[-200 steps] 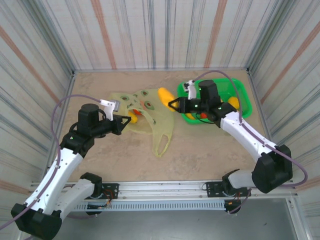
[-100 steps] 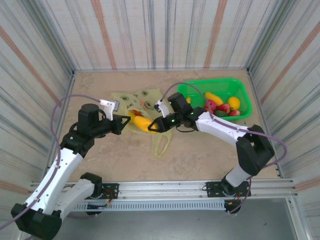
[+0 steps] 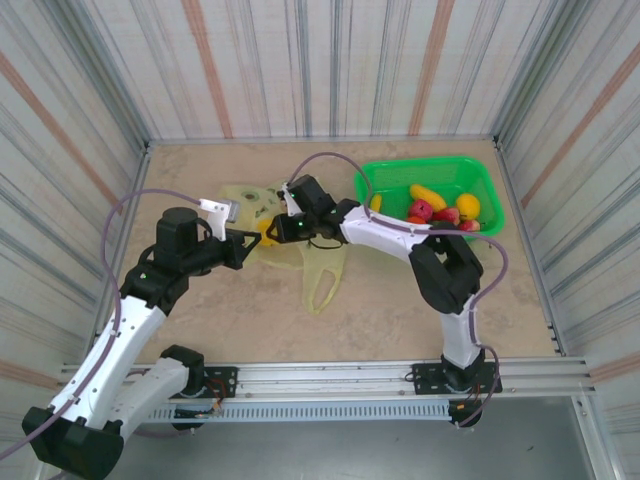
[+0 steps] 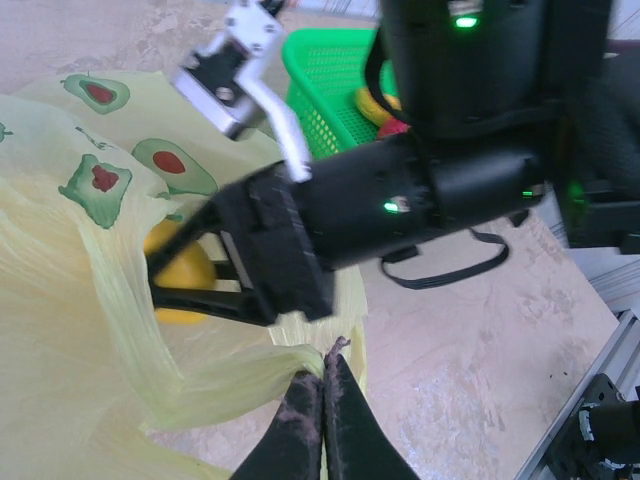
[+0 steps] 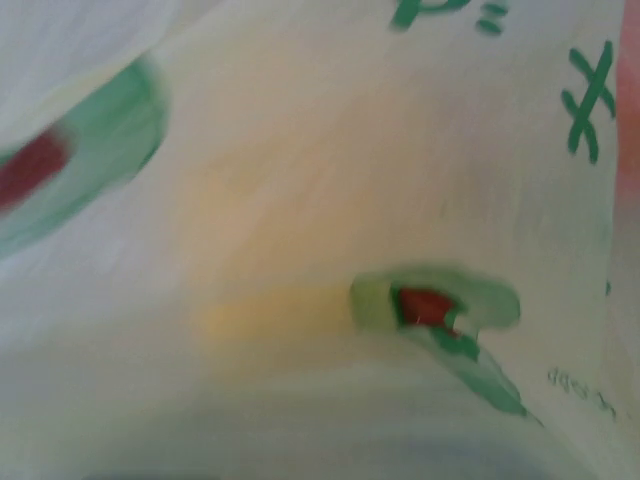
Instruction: Place the fake fruits into the plastic bag and tie a complex knot
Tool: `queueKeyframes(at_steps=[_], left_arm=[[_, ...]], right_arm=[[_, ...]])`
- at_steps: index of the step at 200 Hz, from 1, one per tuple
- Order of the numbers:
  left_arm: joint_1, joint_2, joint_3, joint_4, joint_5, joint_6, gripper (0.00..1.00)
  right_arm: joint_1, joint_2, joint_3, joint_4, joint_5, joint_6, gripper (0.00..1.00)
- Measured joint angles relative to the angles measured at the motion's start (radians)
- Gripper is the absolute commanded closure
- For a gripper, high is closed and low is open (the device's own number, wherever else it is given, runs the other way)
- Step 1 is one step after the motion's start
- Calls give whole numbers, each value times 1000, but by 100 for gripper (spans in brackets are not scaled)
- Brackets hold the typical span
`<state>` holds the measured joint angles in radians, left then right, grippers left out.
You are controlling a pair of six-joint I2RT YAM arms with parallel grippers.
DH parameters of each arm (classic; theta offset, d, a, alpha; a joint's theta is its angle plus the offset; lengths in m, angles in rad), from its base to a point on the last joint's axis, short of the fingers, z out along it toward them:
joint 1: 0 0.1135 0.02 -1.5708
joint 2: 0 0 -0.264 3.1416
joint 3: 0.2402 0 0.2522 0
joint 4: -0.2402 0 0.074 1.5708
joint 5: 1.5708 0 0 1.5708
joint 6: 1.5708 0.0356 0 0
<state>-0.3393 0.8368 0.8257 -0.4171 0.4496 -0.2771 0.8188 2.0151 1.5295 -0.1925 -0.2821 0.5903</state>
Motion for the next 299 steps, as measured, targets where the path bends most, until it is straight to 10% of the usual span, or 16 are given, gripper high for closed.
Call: queueKeyframes(at_steps=[65, 199, 299], left_arm=[[0, 1, 0, 0, 0, 0, 100], [0, 8, 0, 0, -2, 0, 100], [0, 7, 0, 0, -1, 0, 100]], right_arm=[[48, 110, 84, 2, 212, 118, 29], [43, -113, -139, 103, 168, 58, 63], [-98, -426, -342, 41, 26, -77, 61]])
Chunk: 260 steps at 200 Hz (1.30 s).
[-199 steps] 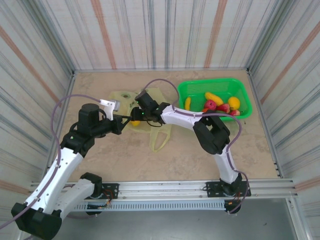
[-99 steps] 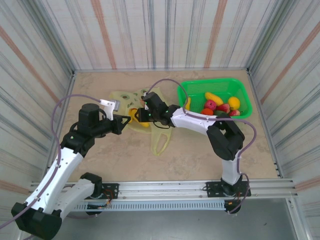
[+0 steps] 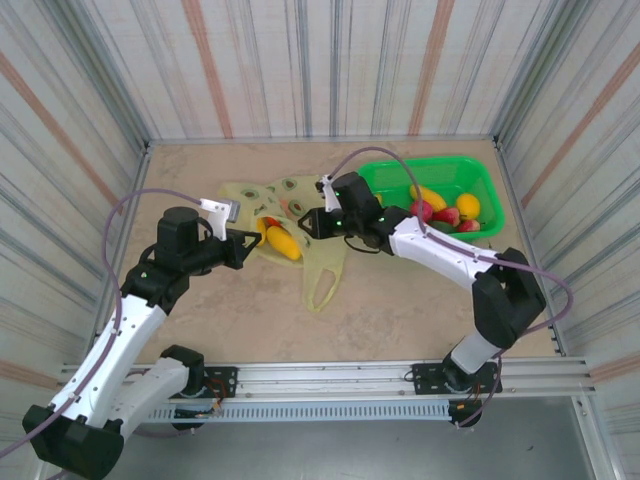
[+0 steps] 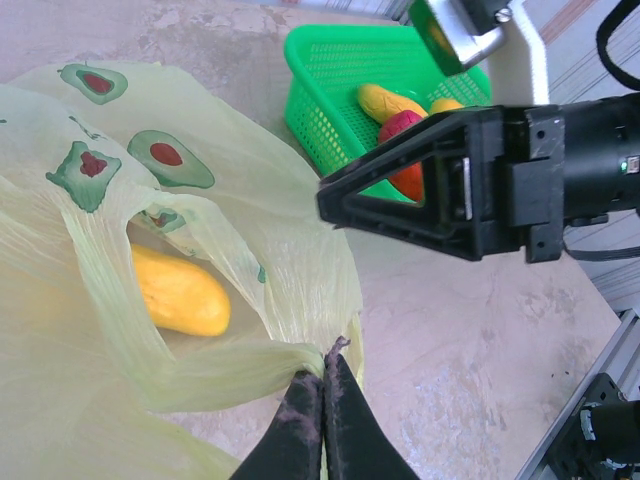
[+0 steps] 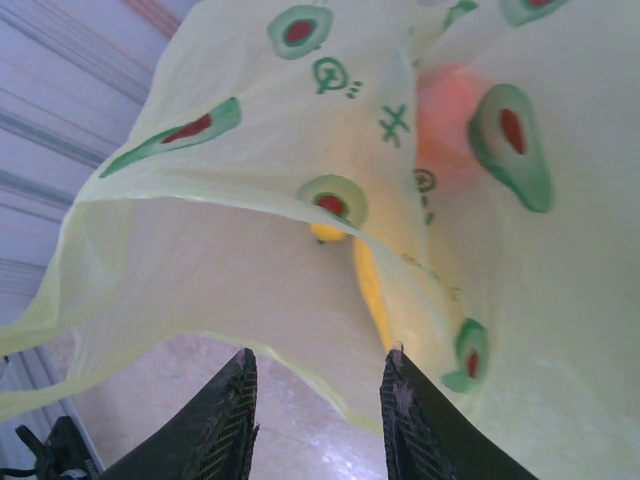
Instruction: Place the fake fruits into the plastic bag and tie a complex knot
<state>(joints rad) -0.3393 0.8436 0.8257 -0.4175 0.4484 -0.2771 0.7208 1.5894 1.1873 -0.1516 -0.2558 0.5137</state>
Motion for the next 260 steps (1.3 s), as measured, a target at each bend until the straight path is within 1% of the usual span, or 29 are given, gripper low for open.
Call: queueKeyframes(at_steps=[25, 36, 49, 68, 86, 103, 114, 134, 154, 159, 163, 176, 190, 212, 243, 260], left_arm=[[0, 0, 0, 0, 0, 0, 100], [0, 0, 0, 0, 0, 0, 100], [-1, 0, 0, 0, 0, 0, 100], [-1, 2, 0, 0, 1, 0, 100], [-1, 2, 0, 0, 2, -1, 100], [-1, 2, 0, 0, 4, -7, 100], [-2, 0, 0, 0, 4, -9, 100], [-4, -10, -1, 0, 4, -11, 100], [-10, -13, -1, 0, 5, -11, 100], [-10, -13, -1, 0, 5, -11, 100], [-12, -13, -1, 0, 5, -11, 100], [-15, -13, -1, 0, 5, -11, 100], [-17, -13, -1, 0, 6, -11, 100], [-24, -13, -1, 0, 8, -11, 100], [-30, -13, -1, 0, 8, -11, 100], [-30, -13, -1, 0, 8, -11, 100]], right_arm=[[-72, -64, -25, -79, 10, -10, 56], [-129, -100, -34, -110, 29, -9, 54], [-201, -138, -41, -150, 61, -6, 49], [-293, -178, -47, -209, 127, 2, 47], [-364, -184, -47, -256, 172, 2, 46], [-413, -175, -47, -291, 200, 1, 46], [-442, -160, -45, -309, 217, -3, 44], [-482, -95, -23, -348, 238, -21, 41], [-502, -19, 17, -389, 260, -50, 37], [-507, 2, 30, -399, 269, -58, 35], [-508, 19, 44, -410, 286, -66, 31], [-516, 60, 80, -432, 327, -90, 24], [-527, 102, 122, -453, 357, -114, 20], [-552, 171, 177, -473, 384, -134, 18], [-566, 253, 201, -484, 390, -134, 18], [-566, 295, 212, -486, 387, -133, 20]])
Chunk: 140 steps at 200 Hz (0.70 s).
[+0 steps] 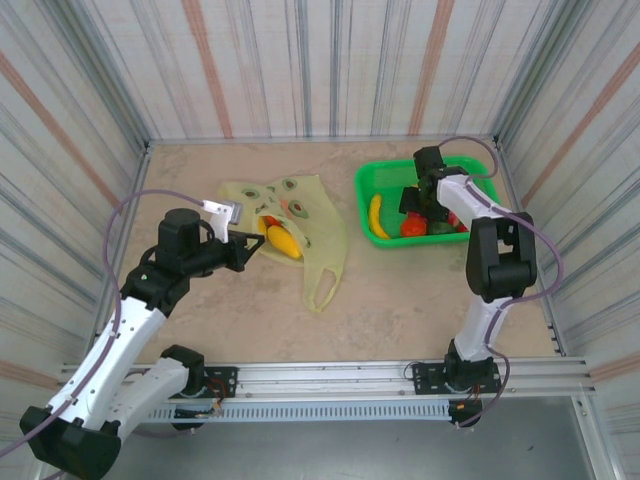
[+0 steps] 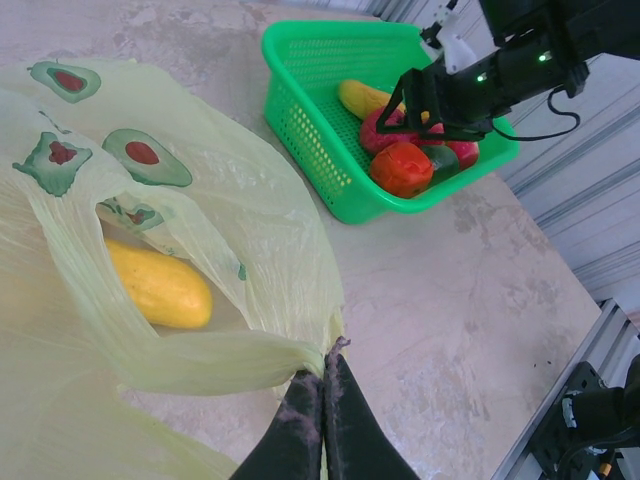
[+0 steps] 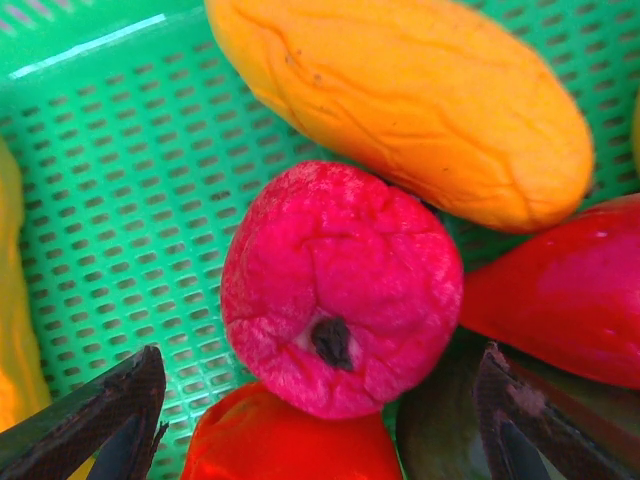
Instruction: Place the fake fruits into the plastic bag and tie a complex knot
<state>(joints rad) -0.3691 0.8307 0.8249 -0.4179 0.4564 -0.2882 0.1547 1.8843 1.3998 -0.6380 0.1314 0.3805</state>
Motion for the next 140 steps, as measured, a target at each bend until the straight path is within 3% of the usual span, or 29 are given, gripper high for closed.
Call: queueKeyframes(at_steps=[74, 113, 140], left_arm=[[0, 0, 0, -1, -2, 0, 100], [-1, 1, 0, -4, -4, 0, 100], [-1, 3, 0, -4, -4, 0, 100]], right_arm=[[-44, 111, 59, 17, -8, 3, 24], [-60, 110, 56, 48, -39, 11, 42], [-53, 77, 14, 82, -55, 14, 46]])
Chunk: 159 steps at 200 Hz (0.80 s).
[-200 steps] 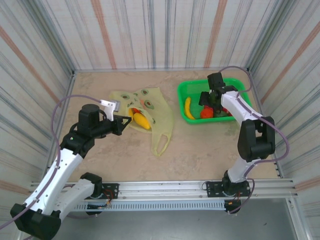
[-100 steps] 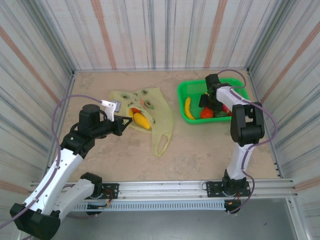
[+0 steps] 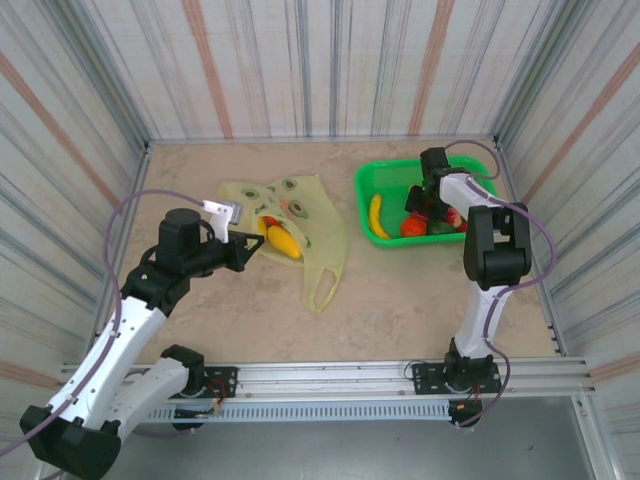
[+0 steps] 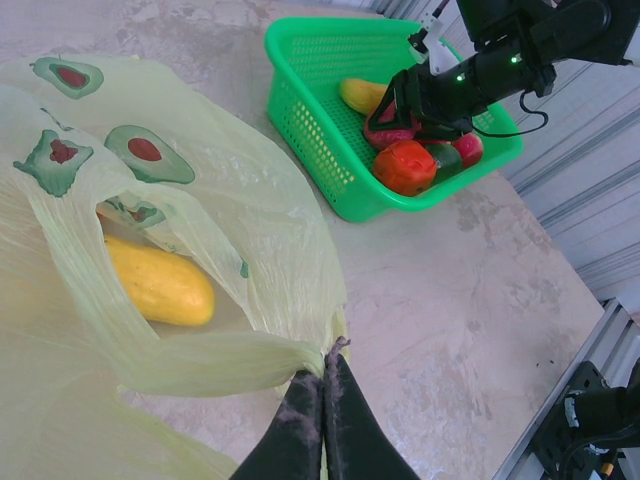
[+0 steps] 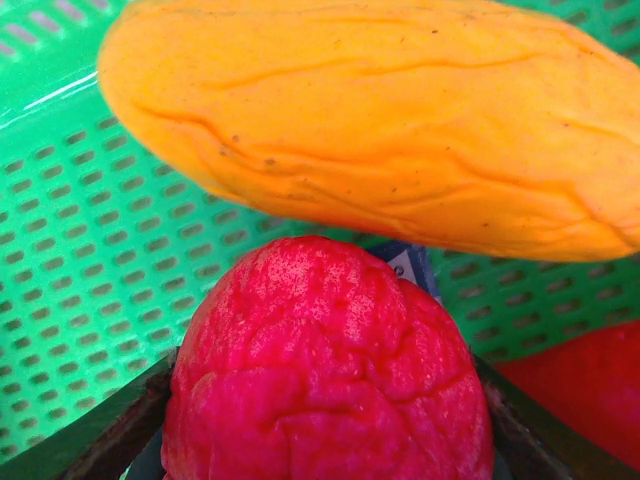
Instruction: Place the fake fruits into the plastic bag and tie a complex knot
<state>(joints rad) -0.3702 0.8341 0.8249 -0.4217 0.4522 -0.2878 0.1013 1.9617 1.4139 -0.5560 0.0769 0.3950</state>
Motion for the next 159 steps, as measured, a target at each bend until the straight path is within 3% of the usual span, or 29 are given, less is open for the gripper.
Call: queueKeyframes(at_steps=[36, 88, 159], left_arm=[[-1, 1, 0, 0, 0, 0, 100], [-2, 3, 0, 0, -5, 0, 100], [-3, 3, 0, 0, -12, 1, 100]], right_arm=[[21, -87, -34, 8, 6, -1, 46], [90, -327, -117, 40, 21, -8, 46], [272, -569, -241, 136, -191, -8, 50]])
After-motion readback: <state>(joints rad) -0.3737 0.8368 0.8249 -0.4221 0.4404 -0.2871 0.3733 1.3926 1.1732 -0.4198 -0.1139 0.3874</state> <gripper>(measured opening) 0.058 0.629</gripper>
